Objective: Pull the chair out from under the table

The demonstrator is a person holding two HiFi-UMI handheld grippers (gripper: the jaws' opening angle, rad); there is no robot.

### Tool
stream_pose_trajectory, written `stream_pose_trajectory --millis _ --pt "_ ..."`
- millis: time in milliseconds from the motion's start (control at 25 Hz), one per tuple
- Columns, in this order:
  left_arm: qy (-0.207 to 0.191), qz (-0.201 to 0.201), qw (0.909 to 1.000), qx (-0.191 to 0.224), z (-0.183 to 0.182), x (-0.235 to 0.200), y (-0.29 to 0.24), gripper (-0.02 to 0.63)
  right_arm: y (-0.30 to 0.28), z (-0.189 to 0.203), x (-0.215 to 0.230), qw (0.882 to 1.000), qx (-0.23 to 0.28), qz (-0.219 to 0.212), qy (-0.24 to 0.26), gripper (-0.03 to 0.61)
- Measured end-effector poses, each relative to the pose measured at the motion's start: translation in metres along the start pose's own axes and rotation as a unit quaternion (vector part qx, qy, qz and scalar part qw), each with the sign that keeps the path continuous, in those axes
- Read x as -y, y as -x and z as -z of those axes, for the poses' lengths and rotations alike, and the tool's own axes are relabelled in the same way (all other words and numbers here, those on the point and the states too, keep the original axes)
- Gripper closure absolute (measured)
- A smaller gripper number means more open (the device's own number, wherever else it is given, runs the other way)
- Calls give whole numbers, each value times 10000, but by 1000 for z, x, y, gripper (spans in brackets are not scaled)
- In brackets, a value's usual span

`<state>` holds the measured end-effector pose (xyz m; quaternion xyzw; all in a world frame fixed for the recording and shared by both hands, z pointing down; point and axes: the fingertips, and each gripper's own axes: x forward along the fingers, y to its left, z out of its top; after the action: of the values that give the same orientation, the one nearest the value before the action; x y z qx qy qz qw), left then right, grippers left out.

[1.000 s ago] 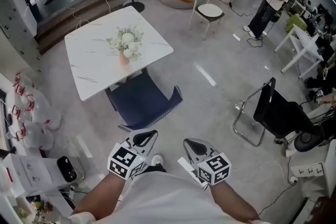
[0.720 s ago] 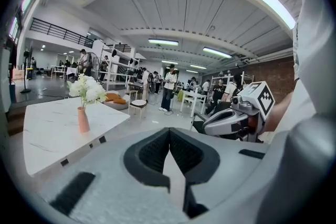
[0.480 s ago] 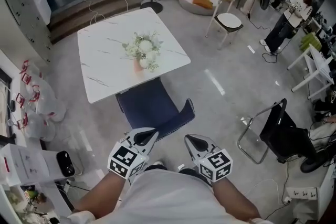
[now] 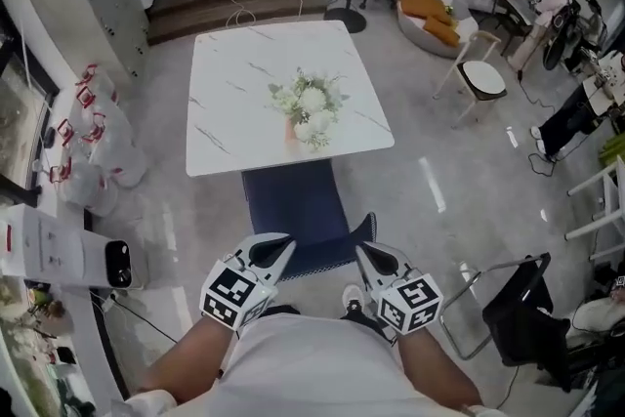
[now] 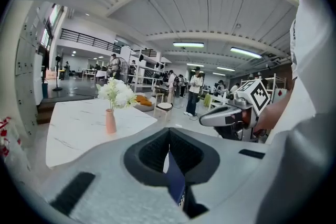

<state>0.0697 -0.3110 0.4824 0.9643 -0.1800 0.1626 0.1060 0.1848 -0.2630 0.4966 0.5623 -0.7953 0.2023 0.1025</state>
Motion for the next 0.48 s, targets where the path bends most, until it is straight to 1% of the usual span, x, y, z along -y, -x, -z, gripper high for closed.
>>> stream_pose_trajectory --millis 240,480 --pt "176 -635 9978 112 -14 0 -21 604 -19 -18 20 9961 -103 -791 367 572" --pt "338 -1133 9929 81 -20 7 -39 604 -22 -28 43 9895 -185 -1290 630 572"
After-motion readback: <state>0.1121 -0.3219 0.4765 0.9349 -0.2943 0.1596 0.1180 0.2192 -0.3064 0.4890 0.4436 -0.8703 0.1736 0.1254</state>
